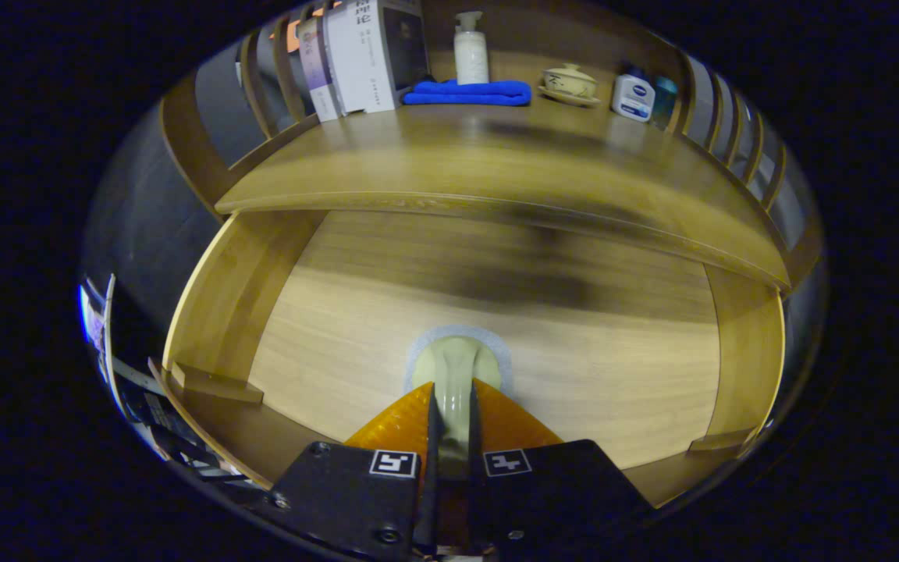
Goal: Pull open the drawer, take out the items inside it, and place them on the countertop above the cabinet.
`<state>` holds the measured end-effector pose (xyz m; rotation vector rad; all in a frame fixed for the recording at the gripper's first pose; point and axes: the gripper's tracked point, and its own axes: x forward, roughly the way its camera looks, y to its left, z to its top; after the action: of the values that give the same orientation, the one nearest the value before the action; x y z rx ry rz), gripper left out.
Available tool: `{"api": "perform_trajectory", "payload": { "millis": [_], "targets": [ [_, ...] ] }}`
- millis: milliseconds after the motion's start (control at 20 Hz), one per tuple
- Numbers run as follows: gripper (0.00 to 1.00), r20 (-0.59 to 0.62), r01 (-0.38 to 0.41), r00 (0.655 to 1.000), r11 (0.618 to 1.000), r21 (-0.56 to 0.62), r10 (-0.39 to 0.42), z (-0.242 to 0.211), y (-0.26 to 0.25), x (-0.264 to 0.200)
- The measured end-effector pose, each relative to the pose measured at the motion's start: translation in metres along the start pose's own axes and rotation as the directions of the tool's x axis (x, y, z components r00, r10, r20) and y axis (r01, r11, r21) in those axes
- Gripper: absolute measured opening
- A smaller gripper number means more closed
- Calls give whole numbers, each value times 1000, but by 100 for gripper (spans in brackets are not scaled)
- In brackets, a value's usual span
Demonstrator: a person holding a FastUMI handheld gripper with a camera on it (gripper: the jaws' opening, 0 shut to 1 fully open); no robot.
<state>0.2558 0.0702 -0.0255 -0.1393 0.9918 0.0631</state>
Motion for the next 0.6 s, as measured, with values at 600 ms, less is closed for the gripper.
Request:
{"api": "perform_trajectory", "payload": {
  "millis": [600],
  "targets": [
    [15,63,27,998,998,-51,-24,22,-13,-27]
  ]
}}
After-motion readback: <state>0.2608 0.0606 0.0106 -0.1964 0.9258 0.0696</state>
